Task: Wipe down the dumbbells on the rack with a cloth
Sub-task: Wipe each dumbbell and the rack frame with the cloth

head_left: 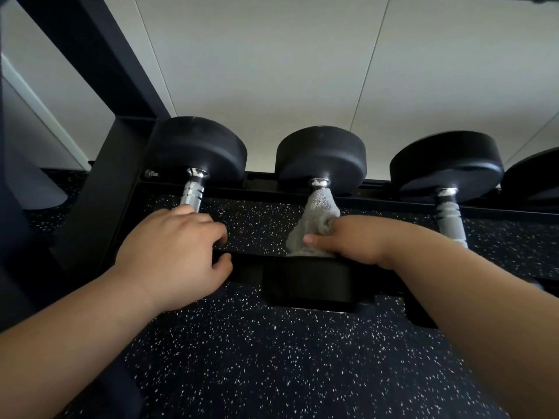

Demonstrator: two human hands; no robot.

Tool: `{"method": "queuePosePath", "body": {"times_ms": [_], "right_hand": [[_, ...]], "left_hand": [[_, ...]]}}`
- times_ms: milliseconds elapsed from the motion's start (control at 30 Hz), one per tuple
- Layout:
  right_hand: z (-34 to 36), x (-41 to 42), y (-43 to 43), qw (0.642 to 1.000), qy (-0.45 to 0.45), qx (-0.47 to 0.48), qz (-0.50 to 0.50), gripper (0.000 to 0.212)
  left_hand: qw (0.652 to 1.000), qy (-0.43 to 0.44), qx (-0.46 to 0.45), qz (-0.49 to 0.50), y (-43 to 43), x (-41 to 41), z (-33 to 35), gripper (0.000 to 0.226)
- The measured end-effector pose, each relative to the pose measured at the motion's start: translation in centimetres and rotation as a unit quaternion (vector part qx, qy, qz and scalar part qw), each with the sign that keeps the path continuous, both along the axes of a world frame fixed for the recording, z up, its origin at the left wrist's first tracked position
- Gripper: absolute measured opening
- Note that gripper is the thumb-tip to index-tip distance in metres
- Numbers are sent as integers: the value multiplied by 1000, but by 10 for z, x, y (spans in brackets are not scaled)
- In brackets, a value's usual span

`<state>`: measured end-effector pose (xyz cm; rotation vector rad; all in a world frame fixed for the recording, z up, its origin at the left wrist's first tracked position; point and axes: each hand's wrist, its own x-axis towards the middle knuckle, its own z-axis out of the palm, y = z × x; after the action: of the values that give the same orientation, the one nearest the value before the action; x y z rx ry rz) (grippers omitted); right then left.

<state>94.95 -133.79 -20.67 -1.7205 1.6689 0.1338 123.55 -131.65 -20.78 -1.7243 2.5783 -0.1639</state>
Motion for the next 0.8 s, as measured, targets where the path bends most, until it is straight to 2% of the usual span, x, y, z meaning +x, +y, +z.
{"method": "queuePosePath", "body": {"times_ms": [67,167,267,333,400,467,533,633,700,733,800], "right_hand": [[-1,6,-5,993,-73,-44,-76,60],[-8,15,-20,965,-139,-105,-197,60],[-16,18,-29,935,-199,-115,-268,65],[-12,12,-26,963,-136,-104,-210,65],[-2,5,-20,993,-34,-73,-81,61],[11,2,-11,999,45,-26,12,49],[19,5,-5,994,103,-9,44,47],[29,11,-4,983,131,-126,25,52],[35,12,-4,961,79,-257,-64,42],[35,12,-4,937,35,-329,-107,39],[28,12,-6,870,-10,-477,-121,42]], "left_hand": [[1000,3,-5,0,0,0,0,52],[1000,7,-1,3,1,-1,2,52],[1000,17,2,8,3,-2,4,51],[1000,16,-2,10,3,-3,5,50],[1000,21,0,12,3,-2,5,51],[999,32,-5,8,2,-1,4,52],[998,66,-13,14,2,0,3,46],[979,184,-12,82,4,3,6,21],[951,272,-6,146,-2,5,10,14],[941,288,-4,175,-5,5,11,14],[945,252,2,207,-10,2,11,18]]}}
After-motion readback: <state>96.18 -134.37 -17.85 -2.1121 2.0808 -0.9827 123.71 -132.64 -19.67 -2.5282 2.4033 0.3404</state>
